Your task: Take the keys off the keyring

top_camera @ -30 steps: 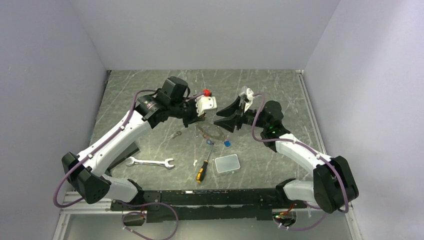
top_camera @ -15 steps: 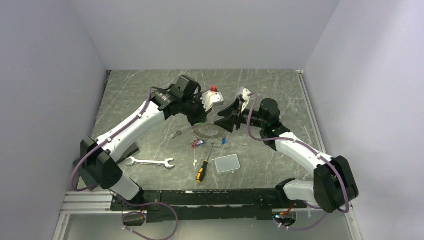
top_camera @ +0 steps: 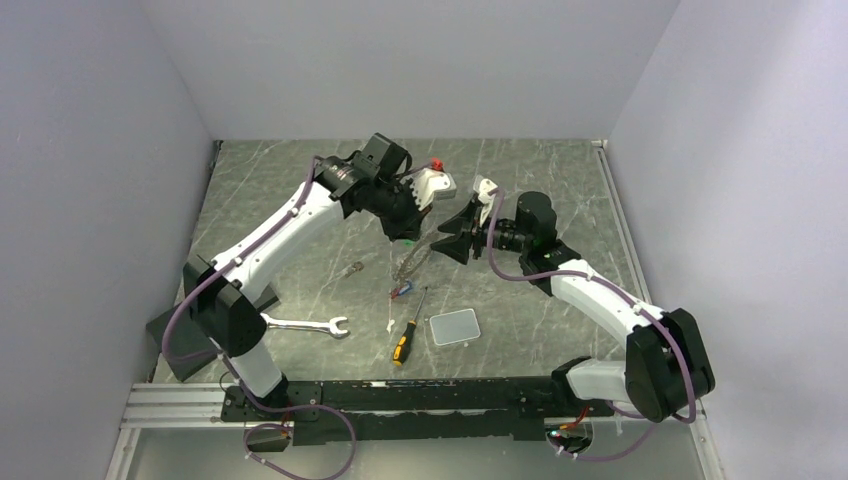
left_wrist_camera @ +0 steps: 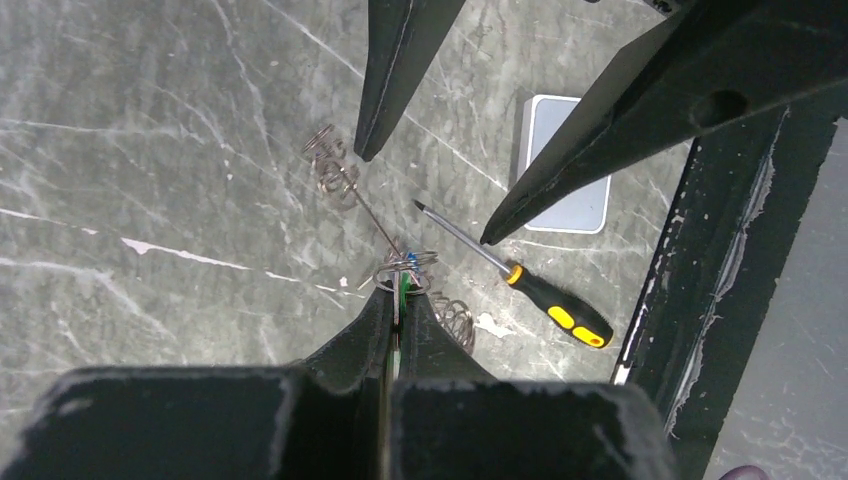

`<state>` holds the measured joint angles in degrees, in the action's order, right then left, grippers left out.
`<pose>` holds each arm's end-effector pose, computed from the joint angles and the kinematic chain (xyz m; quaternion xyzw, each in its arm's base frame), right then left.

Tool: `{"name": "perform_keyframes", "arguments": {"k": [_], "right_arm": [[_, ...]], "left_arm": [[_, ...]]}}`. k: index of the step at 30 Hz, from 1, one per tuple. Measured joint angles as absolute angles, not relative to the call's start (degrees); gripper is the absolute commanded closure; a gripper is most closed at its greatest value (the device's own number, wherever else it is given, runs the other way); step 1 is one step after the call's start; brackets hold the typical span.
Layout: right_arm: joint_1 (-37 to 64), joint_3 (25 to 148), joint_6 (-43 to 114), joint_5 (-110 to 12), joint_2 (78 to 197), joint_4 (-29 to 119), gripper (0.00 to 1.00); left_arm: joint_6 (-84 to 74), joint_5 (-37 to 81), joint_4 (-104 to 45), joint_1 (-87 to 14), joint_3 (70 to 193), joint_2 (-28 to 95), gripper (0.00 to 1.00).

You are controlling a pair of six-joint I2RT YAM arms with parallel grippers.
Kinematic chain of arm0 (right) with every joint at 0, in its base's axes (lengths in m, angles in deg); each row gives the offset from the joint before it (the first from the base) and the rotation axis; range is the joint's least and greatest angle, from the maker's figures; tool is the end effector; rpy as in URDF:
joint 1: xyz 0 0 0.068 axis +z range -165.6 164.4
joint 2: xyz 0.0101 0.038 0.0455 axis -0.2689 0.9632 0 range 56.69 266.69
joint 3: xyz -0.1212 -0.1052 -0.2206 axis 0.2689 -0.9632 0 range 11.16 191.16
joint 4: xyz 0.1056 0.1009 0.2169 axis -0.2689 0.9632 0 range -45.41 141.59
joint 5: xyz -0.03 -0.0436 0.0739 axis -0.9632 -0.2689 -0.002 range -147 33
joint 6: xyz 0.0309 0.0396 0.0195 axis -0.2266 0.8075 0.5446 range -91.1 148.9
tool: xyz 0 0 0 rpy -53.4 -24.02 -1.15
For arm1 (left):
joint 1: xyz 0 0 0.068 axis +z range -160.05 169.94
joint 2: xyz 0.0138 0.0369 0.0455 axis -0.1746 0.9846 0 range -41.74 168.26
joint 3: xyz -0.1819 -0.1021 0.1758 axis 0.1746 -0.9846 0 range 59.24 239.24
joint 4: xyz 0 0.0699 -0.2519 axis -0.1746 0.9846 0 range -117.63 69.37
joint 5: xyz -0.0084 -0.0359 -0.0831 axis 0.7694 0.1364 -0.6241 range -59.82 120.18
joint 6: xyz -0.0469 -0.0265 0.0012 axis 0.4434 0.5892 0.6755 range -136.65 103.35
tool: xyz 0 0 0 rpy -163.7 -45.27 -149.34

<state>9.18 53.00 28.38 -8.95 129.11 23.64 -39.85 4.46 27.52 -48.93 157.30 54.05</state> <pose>0.2415 0.1406 0.2758 -0.4091 0.6233 0.4280 0.5108 0.2653 -0.2336 0.3612 0.5372 0.7554 -0.2513 0.2786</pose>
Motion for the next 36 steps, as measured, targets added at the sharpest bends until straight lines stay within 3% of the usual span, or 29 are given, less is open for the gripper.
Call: {"name": "perform_keyframes", "arguments": {"k": [23, 28, 36], "right_arm": [[10.1, 55.1, 22.0, -10.7, 130.5, 30.3, 0.48], [10.5, 55.1, 22.0, -11.5, 130.6, 30.3, 0.45], [10.6, 53.7, 24.4, -13.0, 130.6, 26.5, 0.51]], "left_arm": [[-38.0, 0.9, 30.4, -48.4, 160.6, 60.3, 1.0], [-37.6, 0.6, 30.6, -48.2, 160.9, 60.6, 1.0], [-36.2, 0.0, 30.3, -48.1, 161.4, 61.2, 1.0]]}}
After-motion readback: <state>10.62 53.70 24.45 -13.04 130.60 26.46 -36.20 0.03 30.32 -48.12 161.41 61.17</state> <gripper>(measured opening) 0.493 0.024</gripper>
